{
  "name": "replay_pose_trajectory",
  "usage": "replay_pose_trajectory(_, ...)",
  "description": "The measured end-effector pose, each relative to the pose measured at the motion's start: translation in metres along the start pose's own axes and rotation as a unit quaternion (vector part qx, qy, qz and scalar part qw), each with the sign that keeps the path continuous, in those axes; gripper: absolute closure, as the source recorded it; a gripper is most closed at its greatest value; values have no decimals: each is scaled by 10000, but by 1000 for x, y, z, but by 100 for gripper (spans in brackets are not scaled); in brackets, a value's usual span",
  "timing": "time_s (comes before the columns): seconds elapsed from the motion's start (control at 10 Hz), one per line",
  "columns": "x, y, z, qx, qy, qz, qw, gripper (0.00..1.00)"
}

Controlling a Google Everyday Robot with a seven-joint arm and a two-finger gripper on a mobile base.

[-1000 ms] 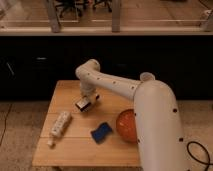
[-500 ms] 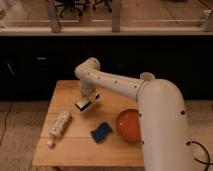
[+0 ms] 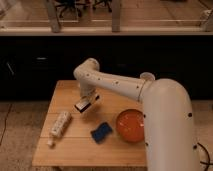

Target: Place the eraser on the white sponge

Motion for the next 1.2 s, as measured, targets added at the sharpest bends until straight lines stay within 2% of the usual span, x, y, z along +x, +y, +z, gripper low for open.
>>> replay_pose_trajectory(0.6, -26, 18, -18, 56, 165, -156, 9997, 100)
replay_pose_trajectory(1.0, -36, 40, -27, 137, 171, -141, 9997, 100)
replay_pose_trajectory(1.2, -38, 53, -30, 170, 106, -72, 9998, 100)
